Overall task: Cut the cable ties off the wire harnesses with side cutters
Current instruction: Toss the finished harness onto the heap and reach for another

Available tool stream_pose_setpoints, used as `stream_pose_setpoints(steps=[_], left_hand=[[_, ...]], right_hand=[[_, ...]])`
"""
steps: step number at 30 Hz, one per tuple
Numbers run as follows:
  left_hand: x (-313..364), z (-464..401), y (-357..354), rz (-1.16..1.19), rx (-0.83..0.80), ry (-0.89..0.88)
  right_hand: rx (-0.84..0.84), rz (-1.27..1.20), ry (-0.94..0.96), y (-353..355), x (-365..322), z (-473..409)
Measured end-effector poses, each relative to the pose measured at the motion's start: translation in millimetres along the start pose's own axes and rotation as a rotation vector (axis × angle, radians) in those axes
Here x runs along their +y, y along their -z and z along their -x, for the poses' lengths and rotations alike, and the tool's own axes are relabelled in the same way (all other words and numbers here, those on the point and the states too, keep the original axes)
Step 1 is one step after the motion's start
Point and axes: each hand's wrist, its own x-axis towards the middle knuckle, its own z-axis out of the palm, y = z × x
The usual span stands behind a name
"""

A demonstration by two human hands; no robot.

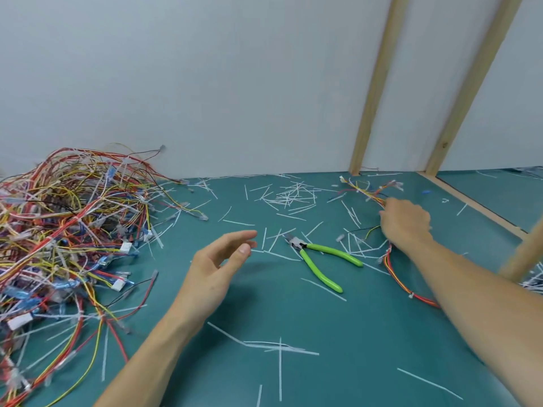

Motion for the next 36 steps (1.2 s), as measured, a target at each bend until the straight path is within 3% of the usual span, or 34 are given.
stream_pose_setpoints(steps=[3, 5, 8, 10, 13, 16, 19, 22, 25, 28, 30, 33, 36], left_hand=[[-4.0, -1.8, -1.4, -0.053, 0.001, 0.01], [-5.7, -2.1, -1.1, -0.071, 0.003, 0.022], [-6.0, -1.9, -0.2, -0.1, 0.027, 0.007], [-5.9, -2.3, -0.4, -0.127, 0.036, -0.002], [-8.6, -3.8, -0.3, -0.216, 0.055, 0.01], [-14.1, -5.2, 0.8, -0.337, 0.072, 0.034], [-21.1, -7.0, 4.7, -0.411, 0.098, 0.098], [-23.7, -10.3, 8.4, -0.432, 0.134, 0.121], [-20.9, -14.4, 13.1, -0.257, 0.35, 0.172], [-6.6, -22.3, 26.0, 0.037, 0.635, 0.157], [7.4, -31.8, 35.4, 0.063, 0.657, 0.115], [28.2, -46.2, 51.6, -0.249, 0.502, 0.083], [47.1, -55.3, 83.6, -1.086, 0.394, -0.042]], right_hand=[[0.018, -0.064, -0.047, -0.5, -4.7, -5.1], [0.032, -0.039, 0.018, 0.8, -10.7, -6.6], [-0.054, 0.09, 0.138, 2.2, -17.5, -7.1], [-0.1, 0.105, 0.123, 7.8, -27.6, -6.4], [0.045, -0.018, 0.171, 23.4, -63.5, 1.2], [0.179, -0.215, 0.406, 40.3, -117.8, 28.7], [0.044, -0.41, 0.572, 43.8, -170.5, 71.6], [-0.088, -0.593, 0.576, 34.3, -212.2, 115.5], [-0.178, -0.755, 0.44, 15.5, -234.9, 145.0], [-0.131, -0.77, 0.398, -1.2, -238.6, 159.7], [-0.073, -0.776, 0.421, -4.1, -238.6, 162.0], [-0.038, -0.736, 0.474, -4.4, -238.3, 163.1], [-0.035, -0.737, 0.478, -3.9, -236.1, 163.1]])
